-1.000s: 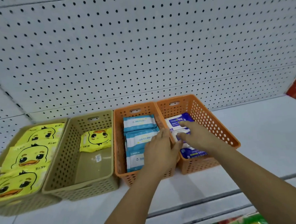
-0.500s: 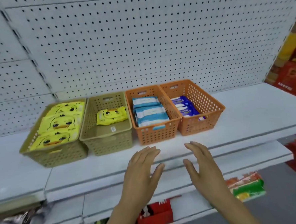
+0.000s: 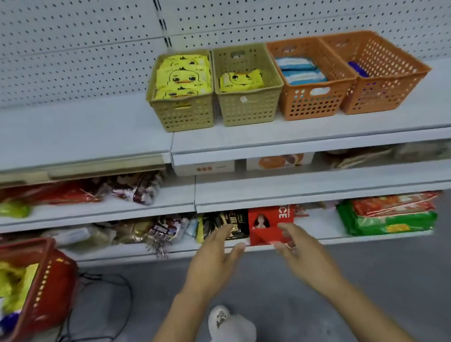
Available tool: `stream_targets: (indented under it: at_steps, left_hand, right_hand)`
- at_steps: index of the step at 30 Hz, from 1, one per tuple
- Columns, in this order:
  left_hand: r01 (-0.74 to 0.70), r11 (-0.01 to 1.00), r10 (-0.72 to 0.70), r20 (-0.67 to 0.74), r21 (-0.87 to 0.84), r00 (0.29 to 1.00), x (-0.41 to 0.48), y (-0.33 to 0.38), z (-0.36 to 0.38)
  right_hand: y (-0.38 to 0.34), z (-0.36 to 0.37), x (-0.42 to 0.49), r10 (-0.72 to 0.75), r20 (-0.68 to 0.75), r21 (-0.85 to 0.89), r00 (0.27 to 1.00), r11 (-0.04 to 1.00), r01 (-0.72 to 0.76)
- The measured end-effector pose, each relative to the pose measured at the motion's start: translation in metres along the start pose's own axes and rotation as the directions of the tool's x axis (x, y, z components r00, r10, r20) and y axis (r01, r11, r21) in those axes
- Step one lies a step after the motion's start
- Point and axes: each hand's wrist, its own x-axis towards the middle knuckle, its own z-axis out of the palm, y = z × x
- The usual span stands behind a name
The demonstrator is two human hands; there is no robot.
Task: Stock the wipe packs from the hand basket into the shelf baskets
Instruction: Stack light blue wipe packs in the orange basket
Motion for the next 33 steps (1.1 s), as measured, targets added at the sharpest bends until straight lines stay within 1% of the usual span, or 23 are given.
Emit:
stream_targets:
  at_steps: [5,9,12,16,19,21,24,27,33]
  left_hand:
    - [0.097,0.994,-0.101,-0.065,-0.055,0.993,-0.035,-0.064,-0.036]
    - [0.185,0.977,-0.195,-0.104,-0.103,0.975,-0.054,-0.132,-0.084]
    - [0.215,0.970,-0.229,-0.118,-0.116,0.966,-0.071,-0.193,-0.134]
    - [0.282,0.956,-0.290,-0.113,-0.087,0.950,-0.100,-0.289,-0.210]
    - [0.365,0.925,-0.375,-0.103,-0.107,0.921,-0.123,-0.364,-0.261]
    - [0.426,0.893,-0.441,-0.101,-0.143,0.892,-0.136,-0.410,-0.289]
    - [0.504,0.842,-0.528,-0.106,-0.192,0.842,-0.150,-0.470,-0.321]
    - [0.561,0.794,-0.593,-0.094,-0.234,0.800,-0.163,-0.518,-0.341]
    - [0.635,0.694,-0.694,-0.079,-0.340,0.715,-0.176,-0.600,-0.357]
  right_hand:
    - [-0.056,0.055,0.010,-0.057,0.121,-0.043,0.991,0.997,0.063]
    - [-0.118,0.114,0.028,-0.107,0.152,-0.043,0.983,0.992,0.114]
    - [-0.177,0.171,0.043,-0.127,0.161,-0.002,0.979,0.992,0.129]
    - [-0.269,0.261,0.058,-0.128,0.187,0.106,0.974,0.988,0.109]
    - [-0.332,0.326,0.067,-0.140,0.230,0.172,0.963,0.980,0.101]
    - [-0.366,0.366,0.074,-0.149,0.269,0.187,0.952,0.977,0.100]
    - [-0.407,0.419,0.086,-0.180,0.341,0.183,0.923,0.975,0.123]
    - [-0.439,0.464,0.099,-0.219,0.438,0.174,0.872,0.972,0.157]
    - [-0.486,0.552,0.120,-0.262,0.581,0.147,0.771,0.965,0.217]
